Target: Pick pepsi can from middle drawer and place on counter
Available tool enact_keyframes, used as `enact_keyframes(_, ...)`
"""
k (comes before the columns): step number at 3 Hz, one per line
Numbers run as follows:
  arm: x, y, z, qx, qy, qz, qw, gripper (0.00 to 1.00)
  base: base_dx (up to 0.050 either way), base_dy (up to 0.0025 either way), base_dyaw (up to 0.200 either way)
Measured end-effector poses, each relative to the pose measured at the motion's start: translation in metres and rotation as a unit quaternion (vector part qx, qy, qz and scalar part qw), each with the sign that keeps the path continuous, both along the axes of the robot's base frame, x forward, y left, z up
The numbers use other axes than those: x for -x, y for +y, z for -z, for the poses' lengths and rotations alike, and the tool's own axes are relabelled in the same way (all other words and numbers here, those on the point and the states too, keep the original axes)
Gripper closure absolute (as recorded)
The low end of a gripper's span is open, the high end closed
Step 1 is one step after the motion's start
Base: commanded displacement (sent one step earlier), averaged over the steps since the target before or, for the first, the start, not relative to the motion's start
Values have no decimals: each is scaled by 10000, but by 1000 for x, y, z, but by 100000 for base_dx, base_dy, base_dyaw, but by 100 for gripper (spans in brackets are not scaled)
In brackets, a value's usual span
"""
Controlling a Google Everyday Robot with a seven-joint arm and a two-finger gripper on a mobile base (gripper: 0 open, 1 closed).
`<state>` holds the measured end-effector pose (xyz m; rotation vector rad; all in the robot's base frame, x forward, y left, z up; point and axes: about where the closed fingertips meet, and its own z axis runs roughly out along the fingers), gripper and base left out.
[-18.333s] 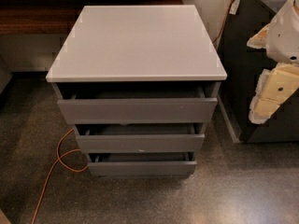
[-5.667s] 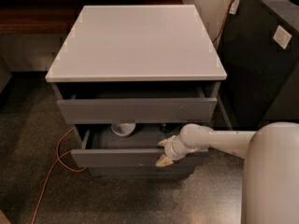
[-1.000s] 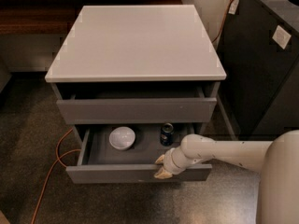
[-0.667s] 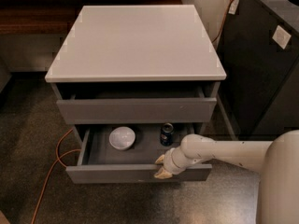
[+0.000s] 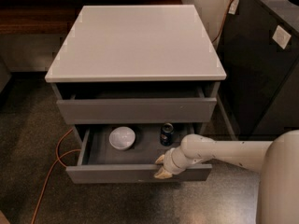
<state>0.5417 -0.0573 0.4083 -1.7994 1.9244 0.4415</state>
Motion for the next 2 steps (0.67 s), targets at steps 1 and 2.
enact_keyframes(1, 0, 0, 0, 0, 0, 0, 10000, 100, 0, 0, 0)
enact_keyframes(2, 0, 0, 0, 0, 0, -1, 10000, 100, 0, 0, 0)
